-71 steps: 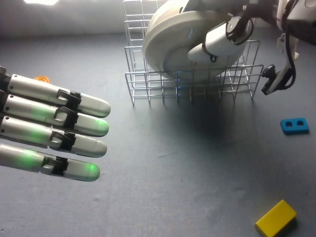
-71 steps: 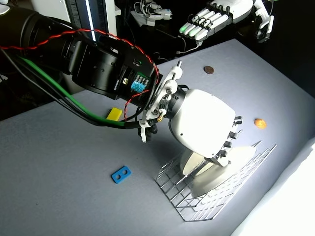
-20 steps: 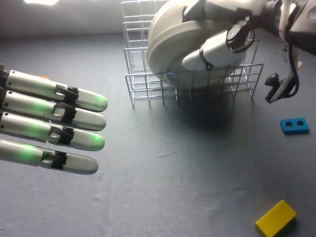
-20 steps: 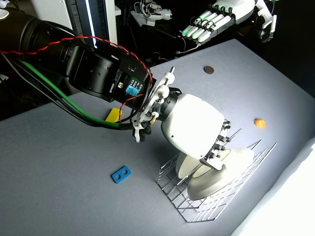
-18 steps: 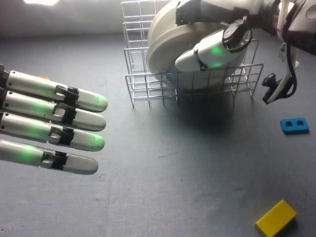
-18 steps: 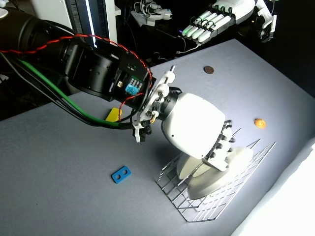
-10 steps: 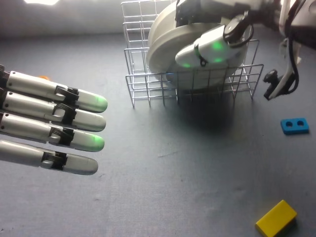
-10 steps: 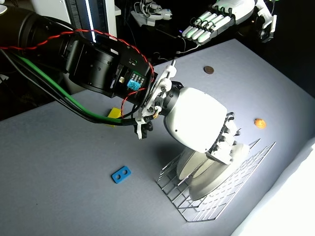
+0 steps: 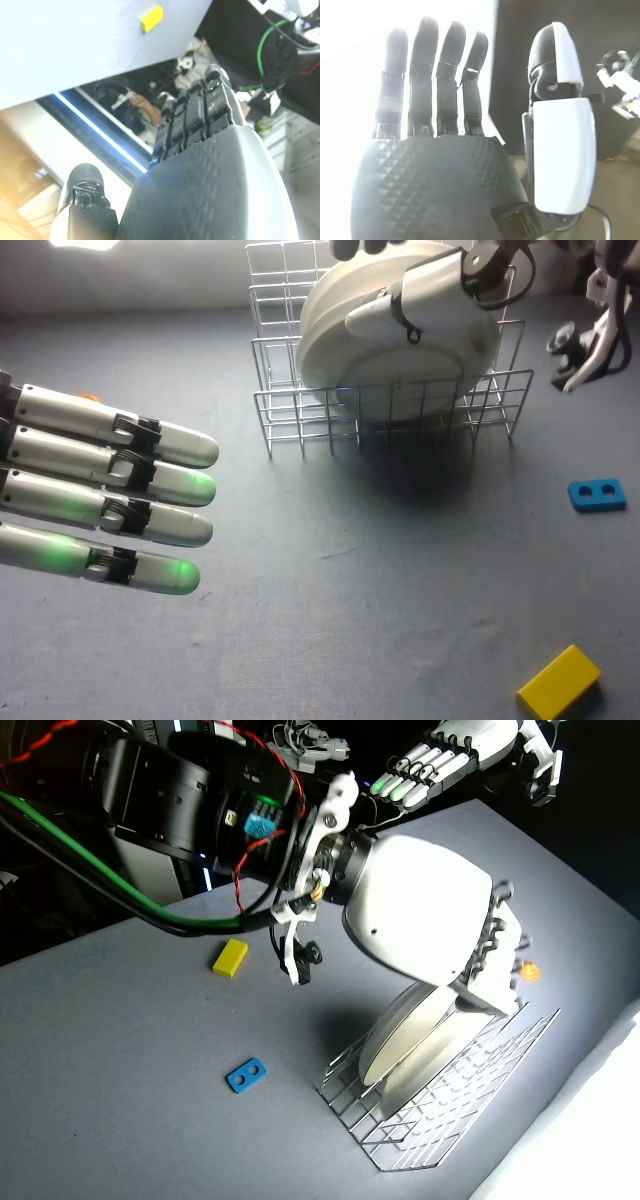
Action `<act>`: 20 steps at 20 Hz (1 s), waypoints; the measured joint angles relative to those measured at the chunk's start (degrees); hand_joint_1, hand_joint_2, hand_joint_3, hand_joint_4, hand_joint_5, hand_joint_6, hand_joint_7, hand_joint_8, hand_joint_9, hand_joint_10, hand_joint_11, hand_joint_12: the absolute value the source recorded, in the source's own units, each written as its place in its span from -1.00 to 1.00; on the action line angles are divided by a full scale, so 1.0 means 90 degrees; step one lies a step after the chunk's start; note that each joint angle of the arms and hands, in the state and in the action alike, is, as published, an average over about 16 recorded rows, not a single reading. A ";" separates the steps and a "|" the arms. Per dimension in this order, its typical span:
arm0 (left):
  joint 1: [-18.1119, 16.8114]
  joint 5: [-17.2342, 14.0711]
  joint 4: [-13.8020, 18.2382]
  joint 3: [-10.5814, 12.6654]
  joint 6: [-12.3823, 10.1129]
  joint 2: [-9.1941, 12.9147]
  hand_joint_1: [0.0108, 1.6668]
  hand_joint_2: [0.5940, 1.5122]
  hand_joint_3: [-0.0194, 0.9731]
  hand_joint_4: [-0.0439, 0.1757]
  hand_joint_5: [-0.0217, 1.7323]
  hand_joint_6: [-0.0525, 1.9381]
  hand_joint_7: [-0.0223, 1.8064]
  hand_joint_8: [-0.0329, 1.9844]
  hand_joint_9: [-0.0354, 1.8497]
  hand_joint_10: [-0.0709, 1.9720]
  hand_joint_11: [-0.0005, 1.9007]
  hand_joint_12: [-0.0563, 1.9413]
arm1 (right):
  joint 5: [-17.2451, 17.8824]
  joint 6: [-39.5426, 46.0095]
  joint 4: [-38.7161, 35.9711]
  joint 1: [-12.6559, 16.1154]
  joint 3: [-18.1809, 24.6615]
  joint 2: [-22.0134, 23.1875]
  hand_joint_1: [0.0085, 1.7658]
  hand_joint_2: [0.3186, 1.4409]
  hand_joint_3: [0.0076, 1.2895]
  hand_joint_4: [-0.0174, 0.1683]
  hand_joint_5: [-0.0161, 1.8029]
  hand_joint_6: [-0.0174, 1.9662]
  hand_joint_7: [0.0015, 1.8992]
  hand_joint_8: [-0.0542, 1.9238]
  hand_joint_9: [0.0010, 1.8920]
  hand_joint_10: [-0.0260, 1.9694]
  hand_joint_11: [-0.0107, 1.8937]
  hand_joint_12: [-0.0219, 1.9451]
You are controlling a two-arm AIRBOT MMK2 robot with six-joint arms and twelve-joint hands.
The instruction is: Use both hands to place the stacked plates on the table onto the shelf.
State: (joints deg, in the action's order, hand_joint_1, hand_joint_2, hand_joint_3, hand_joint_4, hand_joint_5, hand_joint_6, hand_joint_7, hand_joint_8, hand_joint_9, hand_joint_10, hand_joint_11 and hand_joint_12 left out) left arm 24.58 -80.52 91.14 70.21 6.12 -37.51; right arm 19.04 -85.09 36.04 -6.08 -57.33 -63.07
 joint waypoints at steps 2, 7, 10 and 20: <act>0.0000 0.0017 0.0000 0.0000 0.0012 -0.0003 -0.99 0.18 -0.92 -0.57 -0.94 -0.94 -0.96 -0.98 -0.94 -0.99 -0.98 -0.94 | 0.0099 0.0222 -0.0774 -0.0037 0.0201 0.0105 0.01 0.21 -1.00 -0.84 -0.38 0.01 -0.42 0.21 -0.49 0.29 -0.70 0.68; 0.0000 0.0067 0.0002 0.0000 0.0047 -0.0011 -0.99 0.18 -0.92 -0.57 -0.94 -0.94 -0.95 -0.98 -0.94 -0.99 -0.98 -0.94 | 0.0308 0.0865 -0.2657 -0.0236 0.0716 0.0335 0.01 0.21 -1.00 -0.81 -0.41 0.03 -0.44 0.23 -0.51 0.31 -0.70 0.67; 0.0000 0.0097 0.0001 0.0000 0.0070 -0.0014 -0.99 0.18 -0.92 -0.57 -0.94 -0.94 -0.95 -0.98 -0.94 -0.99 -0.98 -0.94 | 0.0363 0.1320 -0.3568 -0.0374 0.1040 0.0501 0.02 0.20 -1.00 -0.79 -0.42 0.04 -0.45 0.25 -0.52 0.33 -0.70 0.66; 0.0000 0.0154 0.0002 -0.0004 0.0106 -0.0017 -0.99 0.18 -0.92 -0.57 -0.95 -0.94 -0.96 -0.98 -0.94 -0.99 -0.98 -0.94 | 0.0228 0.2337 -0.4789 -0.0723 0.2039 0.1209 0.03 0.19 -1.00 -0.78 -0.52 0.11 -0.52 0.30 -0.56 0.37 -0.70 0.64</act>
State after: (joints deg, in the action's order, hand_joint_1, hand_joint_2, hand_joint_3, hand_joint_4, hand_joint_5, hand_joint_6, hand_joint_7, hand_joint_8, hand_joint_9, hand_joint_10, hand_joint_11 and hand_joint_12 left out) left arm 24.58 -79.14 91.15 70.18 7.08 -37.66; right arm 21.10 -64.05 -7.06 -12.59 -38.98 -52.19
